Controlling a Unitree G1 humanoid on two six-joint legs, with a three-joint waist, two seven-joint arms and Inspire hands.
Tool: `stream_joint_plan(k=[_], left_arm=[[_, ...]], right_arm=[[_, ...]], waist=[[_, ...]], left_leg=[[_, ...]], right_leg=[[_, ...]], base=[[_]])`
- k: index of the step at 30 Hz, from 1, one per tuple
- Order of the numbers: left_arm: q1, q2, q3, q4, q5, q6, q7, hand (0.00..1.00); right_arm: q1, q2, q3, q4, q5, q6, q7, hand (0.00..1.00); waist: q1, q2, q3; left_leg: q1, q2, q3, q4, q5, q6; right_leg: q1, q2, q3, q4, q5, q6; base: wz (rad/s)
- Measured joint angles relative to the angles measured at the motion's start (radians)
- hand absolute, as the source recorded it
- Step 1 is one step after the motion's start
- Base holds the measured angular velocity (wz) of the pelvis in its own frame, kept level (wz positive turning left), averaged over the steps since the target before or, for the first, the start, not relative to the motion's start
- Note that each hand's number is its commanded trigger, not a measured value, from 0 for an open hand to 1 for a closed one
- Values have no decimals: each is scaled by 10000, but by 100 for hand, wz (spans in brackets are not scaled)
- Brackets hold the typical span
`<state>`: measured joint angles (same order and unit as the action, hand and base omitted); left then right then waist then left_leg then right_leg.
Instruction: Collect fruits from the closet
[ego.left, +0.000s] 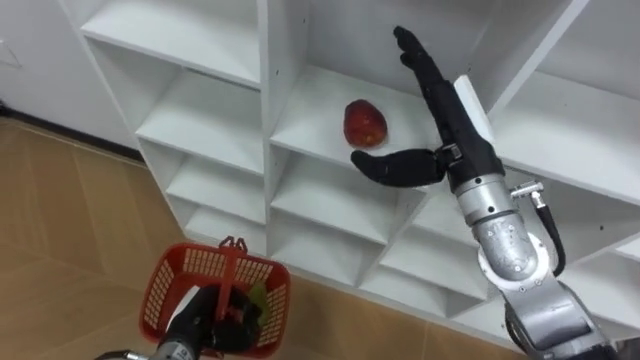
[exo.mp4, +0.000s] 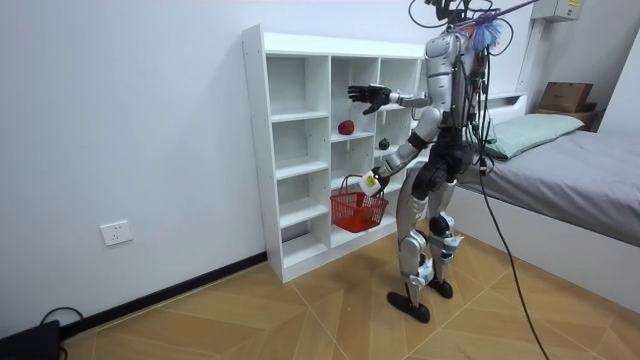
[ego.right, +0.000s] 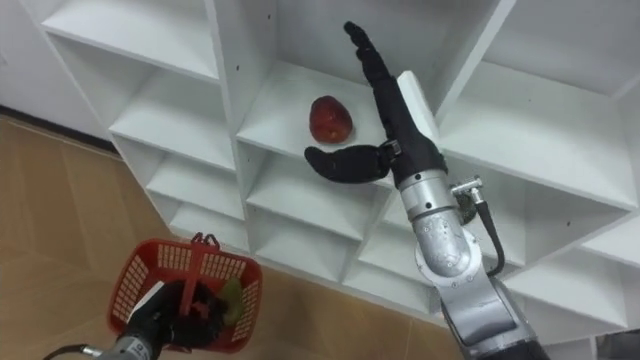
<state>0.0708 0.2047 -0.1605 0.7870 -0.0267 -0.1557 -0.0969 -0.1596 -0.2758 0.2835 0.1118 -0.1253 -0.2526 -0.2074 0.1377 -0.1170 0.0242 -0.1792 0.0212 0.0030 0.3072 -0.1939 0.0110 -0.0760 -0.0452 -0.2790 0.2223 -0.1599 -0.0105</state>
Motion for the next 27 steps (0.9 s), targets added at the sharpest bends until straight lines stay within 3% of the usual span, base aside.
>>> stream_joint_plan(k=[5, 9, 14, 27], left_arm=[[2, 13, 5, -1, 3, 0, 34, 100], [-198, 13, 7, -6, 236, 1, 76, 100], [-360, -16, 4, -7, 402, 2, 204, 100], [-451, -113, -26, -5, 401, 68, 179, 100]], right_arm=[[-154, 35, 5, 159, -10, -139, -363, 0], [-785, 208, -4, 1001, 64, -233, -833, 0], [-1395, 207, -25, 2060, 476, -400, -1070, 0], [-2188, 230, -126, 4307, 821, -290, -1172, 0]], waist=[[81, 57, 38], [52, 170, 97], [72, 204, 91], [94, 199, 79]], left_leg=[[-238, -37, -168, 95, 11, -5], [-445, -36, -256, 215, 10, -7], [-770, -136, -353, 326, 20, 6], [-1035, -172, -366, 299, 108, 78]], right_leg=[[-120, -5, -164, 2, 0, 0], [-196, -7, -311, 1, 0, 0], [-466, -41, -357, 57, 0, 0], [-813, -157, -375, 197, -14, 24]], base=[[13], [14], [4], [1]])
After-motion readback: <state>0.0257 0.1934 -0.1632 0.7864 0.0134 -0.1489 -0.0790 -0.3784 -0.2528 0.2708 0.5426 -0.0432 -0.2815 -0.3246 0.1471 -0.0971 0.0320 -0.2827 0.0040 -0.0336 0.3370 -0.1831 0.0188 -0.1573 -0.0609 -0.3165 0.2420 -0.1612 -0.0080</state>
